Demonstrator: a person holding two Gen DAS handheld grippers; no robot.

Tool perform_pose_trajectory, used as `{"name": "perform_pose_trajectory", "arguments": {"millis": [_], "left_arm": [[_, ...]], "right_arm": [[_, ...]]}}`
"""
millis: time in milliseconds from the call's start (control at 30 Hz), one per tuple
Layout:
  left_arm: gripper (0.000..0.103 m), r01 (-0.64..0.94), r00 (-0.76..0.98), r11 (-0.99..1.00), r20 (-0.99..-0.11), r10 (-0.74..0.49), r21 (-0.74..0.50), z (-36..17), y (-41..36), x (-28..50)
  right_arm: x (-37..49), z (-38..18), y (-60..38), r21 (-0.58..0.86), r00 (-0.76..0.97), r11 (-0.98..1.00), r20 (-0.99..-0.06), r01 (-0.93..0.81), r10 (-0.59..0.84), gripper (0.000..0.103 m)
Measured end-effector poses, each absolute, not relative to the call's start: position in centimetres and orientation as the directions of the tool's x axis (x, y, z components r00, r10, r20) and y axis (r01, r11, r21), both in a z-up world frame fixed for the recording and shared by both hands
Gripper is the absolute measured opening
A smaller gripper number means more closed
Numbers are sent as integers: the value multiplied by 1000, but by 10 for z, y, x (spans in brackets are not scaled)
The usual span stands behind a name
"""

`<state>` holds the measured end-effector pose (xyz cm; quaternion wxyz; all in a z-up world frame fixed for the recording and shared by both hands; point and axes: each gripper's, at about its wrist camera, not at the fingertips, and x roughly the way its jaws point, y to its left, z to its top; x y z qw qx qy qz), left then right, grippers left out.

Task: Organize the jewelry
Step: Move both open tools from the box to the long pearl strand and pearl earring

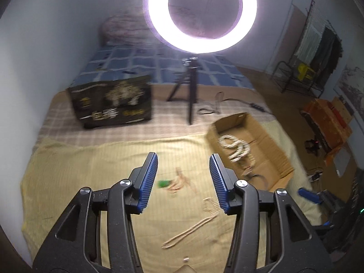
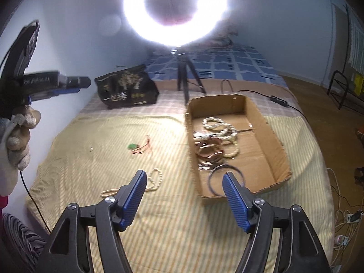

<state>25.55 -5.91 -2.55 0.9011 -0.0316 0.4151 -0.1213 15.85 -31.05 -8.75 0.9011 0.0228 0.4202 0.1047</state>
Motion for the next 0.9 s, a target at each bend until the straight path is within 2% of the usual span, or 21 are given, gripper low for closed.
{"name": "perform_pose_trajectory", "arguments": {"millis": [133,267,400,567,633,767,800,900], "left_arm": [[48,125,616,977,-759,-212,-172,-43,-17,248],[48,60,606,981,-775,-182,-184,-64,18,245],[48,12,574,985,-805,-149,-174,-91,48,246],[48,-43,525,979,-838,-147,-199,-119,75,251],[48,-66,506,973,-848,-158,-221,-129,82,254],[48,-85,458,965,-870,-184,-249,-149,86,260],[48,-84,449,965,-874,-187,-250,-153,85,262],[42,-65,432,966,-880,-199,-250,-158,82,264]], "right_arm": [[156,-91,-295,130,625,974,-749,-186,219,90],[162,-98,-279,129,593,974,-775,-187,217,92],[166,-106,-263,159,558,970,-795,-185,236,98],[175,-123,-246,244,485,954,-822,-177,300,98],[179,-131,-240,287,448,943,-830,-166,332,88],[187,-152,-233,355,374,927,-849,-120,374,76],[190,-160,-233,371,351,924,-856,-95,379,69],[196,-179,-233,418,300,908,-863,-31,407,56]]}}
